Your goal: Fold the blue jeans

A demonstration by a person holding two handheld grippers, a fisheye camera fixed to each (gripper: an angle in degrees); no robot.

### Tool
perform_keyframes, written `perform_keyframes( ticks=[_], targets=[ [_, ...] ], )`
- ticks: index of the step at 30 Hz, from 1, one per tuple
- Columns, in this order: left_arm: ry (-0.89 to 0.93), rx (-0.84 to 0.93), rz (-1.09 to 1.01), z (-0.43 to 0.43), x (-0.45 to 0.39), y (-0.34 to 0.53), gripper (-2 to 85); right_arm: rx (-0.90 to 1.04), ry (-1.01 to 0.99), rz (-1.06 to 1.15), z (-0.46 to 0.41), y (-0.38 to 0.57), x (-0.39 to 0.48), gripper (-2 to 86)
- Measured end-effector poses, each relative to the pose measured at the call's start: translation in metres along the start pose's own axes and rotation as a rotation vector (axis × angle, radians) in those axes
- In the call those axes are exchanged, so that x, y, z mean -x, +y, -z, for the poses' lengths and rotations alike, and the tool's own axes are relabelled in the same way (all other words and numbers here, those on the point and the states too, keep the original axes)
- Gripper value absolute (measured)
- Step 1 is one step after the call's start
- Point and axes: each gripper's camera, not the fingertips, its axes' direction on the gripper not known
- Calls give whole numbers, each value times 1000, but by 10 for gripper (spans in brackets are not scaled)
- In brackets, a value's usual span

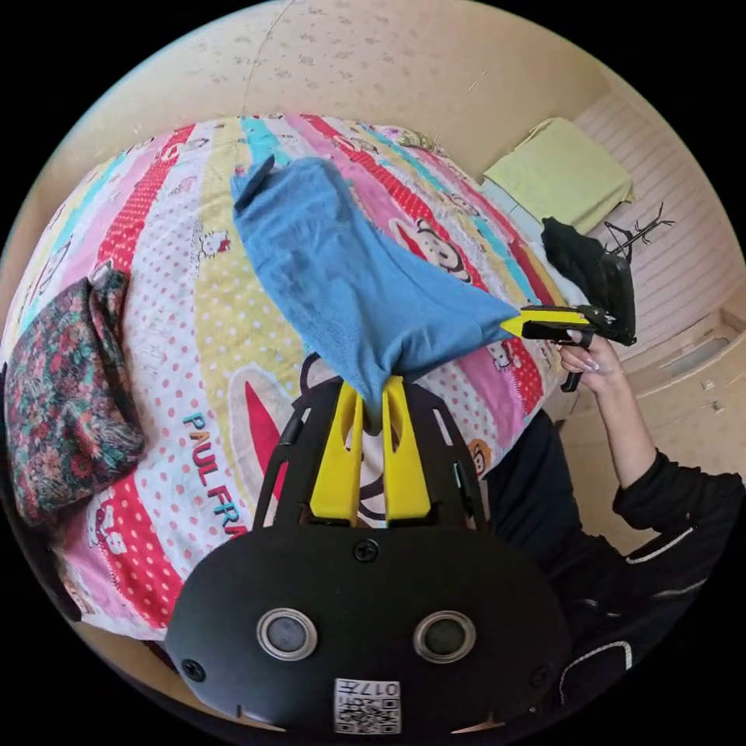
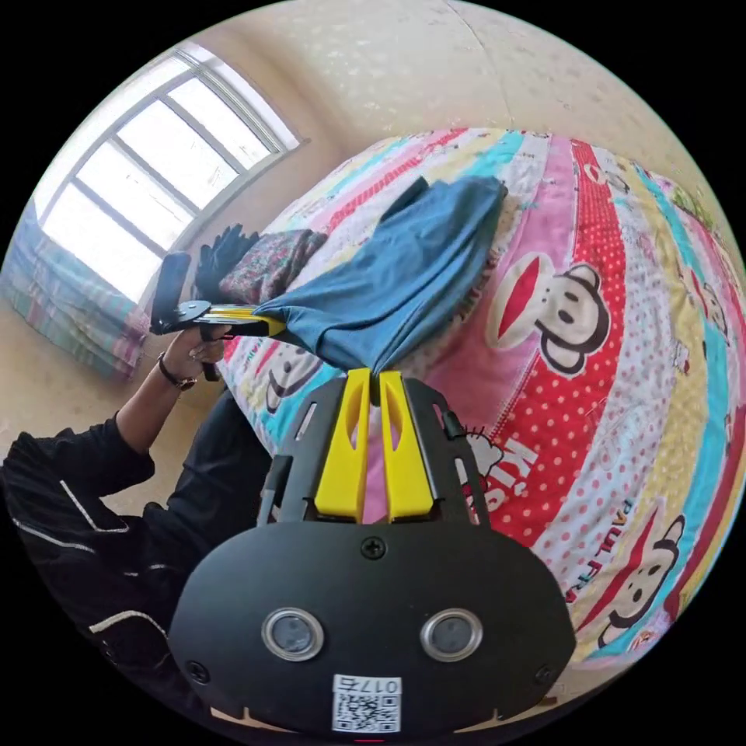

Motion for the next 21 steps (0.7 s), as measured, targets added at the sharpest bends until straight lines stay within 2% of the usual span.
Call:
perform_keyframes(
  ticks=[3, 5, 9, 11, 15, 18, 21],
  targets=[
    [66, -35, -154, 42, -32, 26, 47, 23, 21, 104, 28, 21, 38, 28],
    [43, -20, -173, 30, -44, 56, 49, 69, 38, 81, 15, 45, 43, 27],
    [26, 203, 9, -60, -29, 143, 49, 273, 96, -102, -69, 130, 12, 30],
    [23, 239, 112, -75, -19, 177, 26, 281, 131, -150, -80, 156, 9, 33],
    [50, 106, 154, -54, -25, 209, 48, 152, 245, -153, -43, 169, 34, 68],
    [-66, -18, 119, -40, -41, 201, 71, 56, 181, -148, -24, 162, 42, 108],
    [-83, -7, 141, -61, -40, 185, 80, 80, 149, -202, -38, 158, 32, 130]
  ],
)
